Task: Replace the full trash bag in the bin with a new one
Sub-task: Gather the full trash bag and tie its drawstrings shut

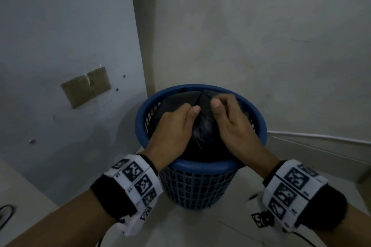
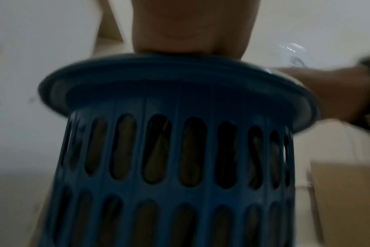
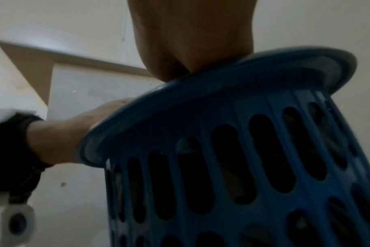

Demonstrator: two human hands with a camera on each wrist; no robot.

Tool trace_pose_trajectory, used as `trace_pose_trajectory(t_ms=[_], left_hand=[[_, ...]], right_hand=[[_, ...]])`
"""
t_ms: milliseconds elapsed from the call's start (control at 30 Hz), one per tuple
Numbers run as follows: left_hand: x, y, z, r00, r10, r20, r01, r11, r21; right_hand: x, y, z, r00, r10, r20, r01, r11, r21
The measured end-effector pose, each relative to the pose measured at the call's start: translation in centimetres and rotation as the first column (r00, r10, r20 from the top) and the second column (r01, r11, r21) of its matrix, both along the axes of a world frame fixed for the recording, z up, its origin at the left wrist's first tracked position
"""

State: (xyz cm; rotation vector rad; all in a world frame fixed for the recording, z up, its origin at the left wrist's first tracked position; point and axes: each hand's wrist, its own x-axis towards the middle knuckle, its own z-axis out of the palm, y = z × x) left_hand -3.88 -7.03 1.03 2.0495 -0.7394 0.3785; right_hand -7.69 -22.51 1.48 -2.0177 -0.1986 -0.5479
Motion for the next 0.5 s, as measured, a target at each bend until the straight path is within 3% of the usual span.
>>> trace_pose_trajectory(t_ms=[33, 100, 167, 233, 300, 367, 500], left_hand=[[0.4, 0.1, 0.0, 0.998, 0.028, -0.064, -0.029, 0.999, -0.020], [1.1, 0.3, 0.1, 0.976, 0.063, -0.207, -0.071, 0.997, -0.033], [1.6, 0.3, 0.0, 0.948, 0.090, -0.304, -0.092, 0.996, 0.008], [1.7, 0.4, -0.1, 0.954, 0.118, -0.275, -0.116, 0.993, 0.022], [1.2, 0.5, -0.1, 0.986, 0.097, -0.135, -0.096, 0.995, 0.014], [0.6, 0.7, 0.0, 0.998, -0.008, -0.058, 0.011, 0.999, 0.050], [0.5, 1.2, -0.1, 0.978, -0.109, -0.180, 0.126, 0.988, 0.090]], right_hand=[[-0.1, 0.0, -0.1, 0.999, 0.030, 0.017, -0.029, 0.999, -0.041], [-0.5, 0.1, -0.4, 0.996, 0.089, -0.014, -0.089, 0.959, -0.270], [-0.7, 0.4, -0.9, 0.998, 0.065, -0.016, -0.063, 0.834, -0.548], [-0.6, 0.6, -1.1, 0.998, -0.030, 0.048, 0.054, 0.746, -0.664], [-0.4, 0.5, -1.1, 0.995, -0.064, 0.075, 0.097, 0.760, -0.642], [-0.4, 0.4, -1.0, 0.997, -0.044, 0.063, 0.073, 0.797, -0.599], [-0.6, 0.2, -0.6, 0.999, -0.033, 0.002, 0.029, 0.852, -0.523]])
